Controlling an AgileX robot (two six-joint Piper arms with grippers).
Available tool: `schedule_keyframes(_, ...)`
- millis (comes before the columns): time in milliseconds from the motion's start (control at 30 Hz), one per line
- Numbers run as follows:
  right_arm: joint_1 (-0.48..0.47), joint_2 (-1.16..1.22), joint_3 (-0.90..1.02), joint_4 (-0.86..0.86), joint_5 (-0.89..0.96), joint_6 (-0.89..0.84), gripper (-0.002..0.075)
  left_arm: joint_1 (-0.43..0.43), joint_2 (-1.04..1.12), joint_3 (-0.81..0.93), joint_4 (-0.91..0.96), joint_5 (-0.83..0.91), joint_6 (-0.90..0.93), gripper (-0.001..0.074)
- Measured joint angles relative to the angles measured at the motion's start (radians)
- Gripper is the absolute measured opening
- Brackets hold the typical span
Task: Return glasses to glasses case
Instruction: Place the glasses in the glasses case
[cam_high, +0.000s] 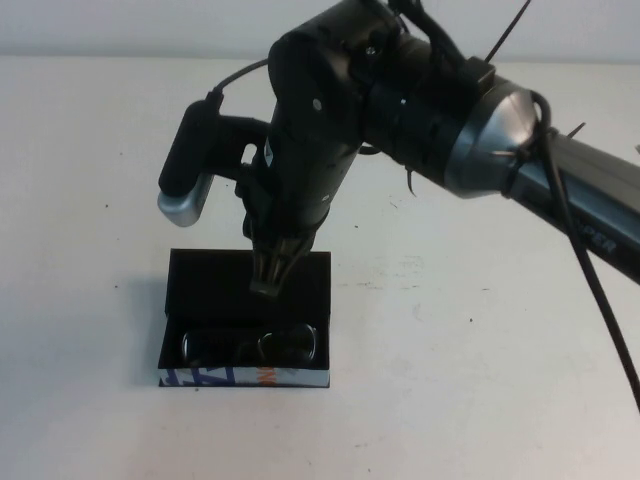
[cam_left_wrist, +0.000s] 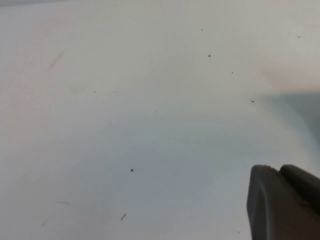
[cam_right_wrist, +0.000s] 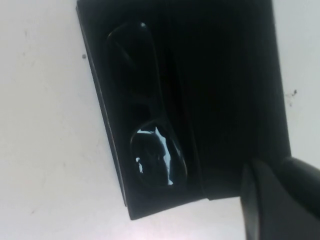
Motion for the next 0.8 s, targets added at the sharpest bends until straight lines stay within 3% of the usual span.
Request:
schedule_keyframes(167, -0.01, -0.026, 0.0, -0.002, 0.007, 0.057, 0.0, 0.0, 0.0, 0.0, 0.0, 0.0, 0.0, 0.0)
schedule_keyframes(667, -0.023, -0.026, 0.0, 0.066, 0.011, 0.065, -0.0011, 0.0, 0.0, 0.0, 0.03, -0.038, 0.007, 0.0)
schedule_keyframes(800, -0.033, -0.026, 0.0, 0.082, 0.013, 0.068, -0.0011, 0.0, 0.0, 0.0, -0.103, -0.16, -0.138, -0.0001)
